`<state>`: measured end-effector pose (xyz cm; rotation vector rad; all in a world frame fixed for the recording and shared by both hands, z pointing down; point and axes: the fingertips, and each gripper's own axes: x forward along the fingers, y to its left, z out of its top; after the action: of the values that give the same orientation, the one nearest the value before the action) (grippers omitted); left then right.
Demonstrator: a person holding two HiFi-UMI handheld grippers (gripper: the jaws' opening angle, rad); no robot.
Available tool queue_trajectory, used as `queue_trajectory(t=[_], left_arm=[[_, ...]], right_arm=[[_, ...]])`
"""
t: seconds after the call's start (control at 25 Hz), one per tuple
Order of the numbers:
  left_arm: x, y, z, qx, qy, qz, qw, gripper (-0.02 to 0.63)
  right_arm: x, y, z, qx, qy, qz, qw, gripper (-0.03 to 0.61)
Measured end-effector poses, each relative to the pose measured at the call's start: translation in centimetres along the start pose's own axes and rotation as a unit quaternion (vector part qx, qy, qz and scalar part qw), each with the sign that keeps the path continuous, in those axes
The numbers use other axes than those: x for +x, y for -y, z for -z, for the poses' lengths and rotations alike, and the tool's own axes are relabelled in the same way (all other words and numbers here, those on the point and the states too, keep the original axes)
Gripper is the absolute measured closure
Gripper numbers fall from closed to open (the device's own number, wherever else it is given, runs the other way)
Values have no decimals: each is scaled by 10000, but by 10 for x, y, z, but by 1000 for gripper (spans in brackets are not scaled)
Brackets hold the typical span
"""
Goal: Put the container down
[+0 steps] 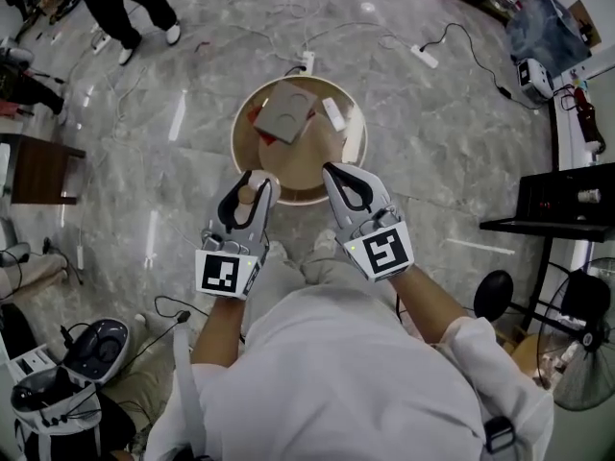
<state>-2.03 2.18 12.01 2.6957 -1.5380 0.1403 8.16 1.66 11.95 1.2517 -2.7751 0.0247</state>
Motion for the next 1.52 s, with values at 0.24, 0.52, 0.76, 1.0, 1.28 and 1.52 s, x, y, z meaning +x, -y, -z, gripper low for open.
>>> queue_trajectory(t=[0.24,0.52,0.76,1.0,1.28,1.52], left_arm=[[28,-8,37,158,-286,-24,9995,491],[63,-40,97,128,-399,21,9991,491],[87,-61,165,42,-529,22,9986,491],[113,-85,238,-82,-760,139,9970,491],[136,-105,307,-74,-915,240,9955,491],[150,-108,369,-59,-1069,346,9937,491]], right_arm=[[19,16,30,46,-105,-51,9999,578],[58,27,74,149,-110,2,9998,578],[87,30,128,176,-129,79,9997,578],[123,32,188,208,-356,217,9989,578],[148,33,255,231,-590,229,9977,578],[163,40,318,297,-745,256,9964,578]])
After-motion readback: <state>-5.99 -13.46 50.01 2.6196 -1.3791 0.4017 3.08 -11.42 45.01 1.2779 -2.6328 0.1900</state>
